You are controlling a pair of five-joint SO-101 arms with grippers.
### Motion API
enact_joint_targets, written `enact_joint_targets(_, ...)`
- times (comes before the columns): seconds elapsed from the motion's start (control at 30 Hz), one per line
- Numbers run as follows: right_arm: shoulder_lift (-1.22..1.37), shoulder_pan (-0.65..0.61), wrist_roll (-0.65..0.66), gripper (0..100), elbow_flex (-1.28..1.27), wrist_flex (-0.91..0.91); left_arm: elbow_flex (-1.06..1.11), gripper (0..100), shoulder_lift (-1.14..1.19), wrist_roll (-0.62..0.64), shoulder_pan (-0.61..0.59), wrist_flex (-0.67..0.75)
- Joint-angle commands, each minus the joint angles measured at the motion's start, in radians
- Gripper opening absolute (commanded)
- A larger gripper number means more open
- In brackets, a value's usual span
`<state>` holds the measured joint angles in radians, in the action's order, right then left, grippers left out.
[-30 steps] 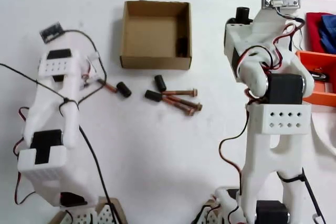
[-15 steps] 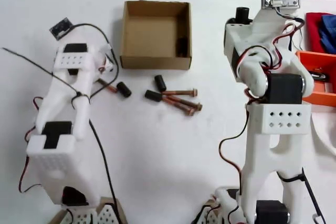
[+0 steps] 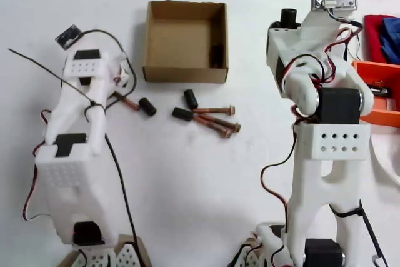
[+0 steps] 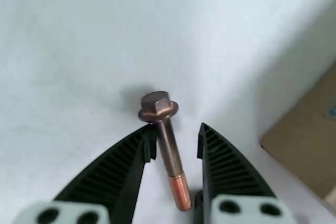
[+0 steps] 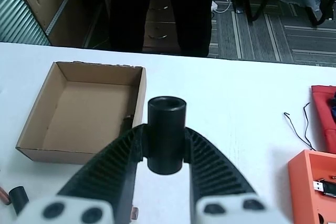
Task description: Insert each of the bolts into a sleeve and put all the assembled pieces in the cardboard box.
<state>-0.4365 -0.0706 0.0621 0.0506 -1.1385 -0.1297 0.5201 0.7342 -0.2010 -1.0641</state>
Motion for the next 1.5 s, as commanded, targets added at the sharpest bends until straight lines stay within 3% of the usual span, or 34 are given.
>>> enact_joint_targets(0.0, -0.004, -0.001, 0.0, 2.2, 0.006, 0.025, -0.041, 15, -0.005, 0.002, -0.009, 0.002)
enact_joint_targets(0.7, -0.004, -0.001, 0.0, 2.2, 0.006, 0.025, -0.059, 15, 0.094, 0.0, -0.021, 0.002)
enact_joint_targets(0.9, -0.005, -0.001, 0.0, 2.2, 0.006, 0.025, -0.165, 15, 0.167, 0.005, -0.021, -0.084)
enact_joint_targets(1.07, -0.005, -0.001, 0.0, 2.2, 0.006, 0.025, -0.242, 1, 0.178, 0.0, -0.021, -0.114)
enact_joint_targets(1.2, -0.005, -0.001, 0.0, 2.2, 0.006, 0.025, -0.274, 2, 0.169, 0.0, -0.02, -0.126)
enact_joint_targets(1.37, -0.005, -0.001, 0.0, 2.2, 0.006, 0.025, -0.446, 2, 0.169, -0.018, -0.014, -0.305)
enact_joint_targets(1.47, -0.005, -0.001, 0.0, 2.2, 0.006, 0.025, -0.625, 2, 0.169, -0.149, -0.014, -0.502)
